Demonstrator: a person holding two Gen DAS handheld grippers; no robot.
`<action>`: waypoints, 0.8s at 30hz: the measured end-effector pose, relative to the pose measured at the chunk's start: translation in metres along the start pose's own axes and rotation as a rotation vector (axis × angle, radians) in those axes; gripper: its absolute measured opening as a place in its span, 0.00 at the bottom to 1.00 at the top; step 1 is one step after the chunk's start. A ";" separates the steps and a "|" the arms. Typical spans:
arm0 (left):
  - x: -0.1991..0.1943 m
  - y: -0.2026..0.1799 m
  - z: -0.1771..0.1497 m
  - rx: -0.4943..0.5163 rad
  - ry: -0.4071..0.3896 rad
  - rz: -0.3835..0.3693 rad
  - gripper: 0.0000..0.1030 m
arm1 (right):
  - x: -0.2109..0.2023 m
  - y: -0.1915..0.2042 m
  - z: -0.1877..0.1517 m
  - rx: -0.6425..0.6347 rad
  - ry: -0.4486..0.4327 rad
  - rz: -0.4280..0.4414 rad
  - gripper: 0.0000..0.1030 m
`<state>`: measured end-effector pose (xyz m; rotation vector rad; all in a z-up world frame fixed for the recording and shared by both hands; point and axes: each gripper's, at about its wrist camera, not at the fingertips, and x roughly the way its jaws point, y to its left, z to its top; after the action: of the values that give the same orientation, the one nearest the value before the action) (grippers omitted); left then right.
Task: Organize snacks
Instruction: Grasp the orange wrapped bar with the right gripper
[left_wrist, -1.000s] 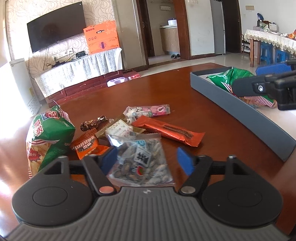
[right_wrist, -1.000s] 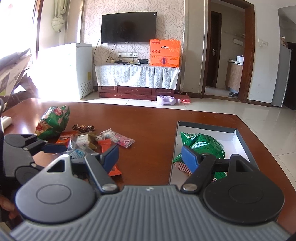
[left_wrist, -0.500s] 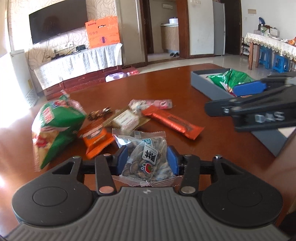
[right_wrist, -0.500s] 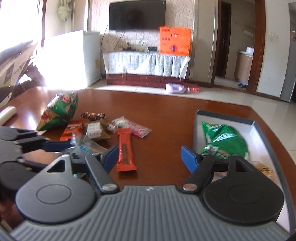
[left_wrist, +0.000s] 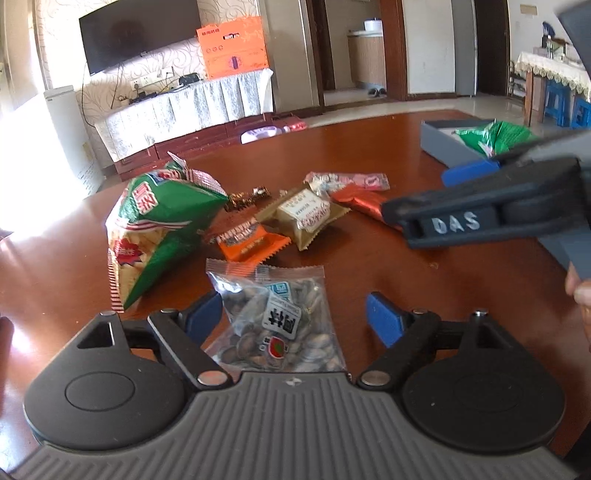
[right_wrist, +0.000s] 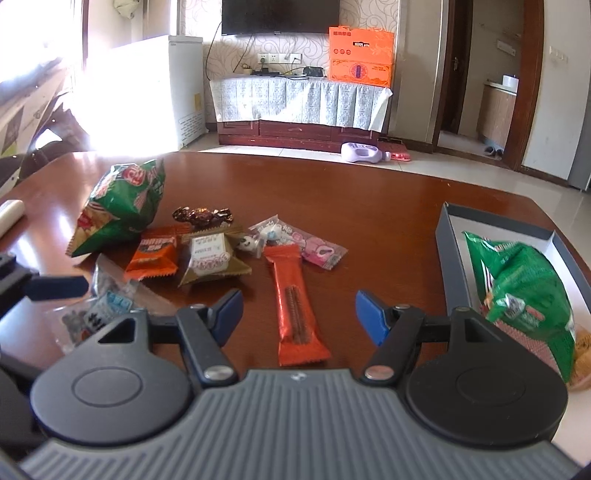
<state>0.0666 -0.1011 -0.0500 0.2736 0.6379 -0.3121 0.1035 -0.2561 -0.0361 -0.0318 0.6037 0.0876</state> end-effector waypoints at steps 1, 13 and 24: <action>0.002 -0.001 0.000 0.008 0.005 0.009 0.86 | 0.004 0.001 0.001 -0.009 0.003 -0.007 0.67; 0.009 0.005 0.002 -0.052 -0.024 -0.033 0.64 | 0.025 0.012 0.003 -0.063 0.101 0.066 0.23; 0.001 -0.020 0.003 0.029 -0.044 0.036 0.62 | -0.012 -0.005 0.001 0.019 0.035 0.063 0.23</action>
<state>0.0616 -0.1207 -0.0518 0.3048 0.5851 -0.2923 0.0943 -0.2619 -0.0284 0.0038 0.6406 0.1423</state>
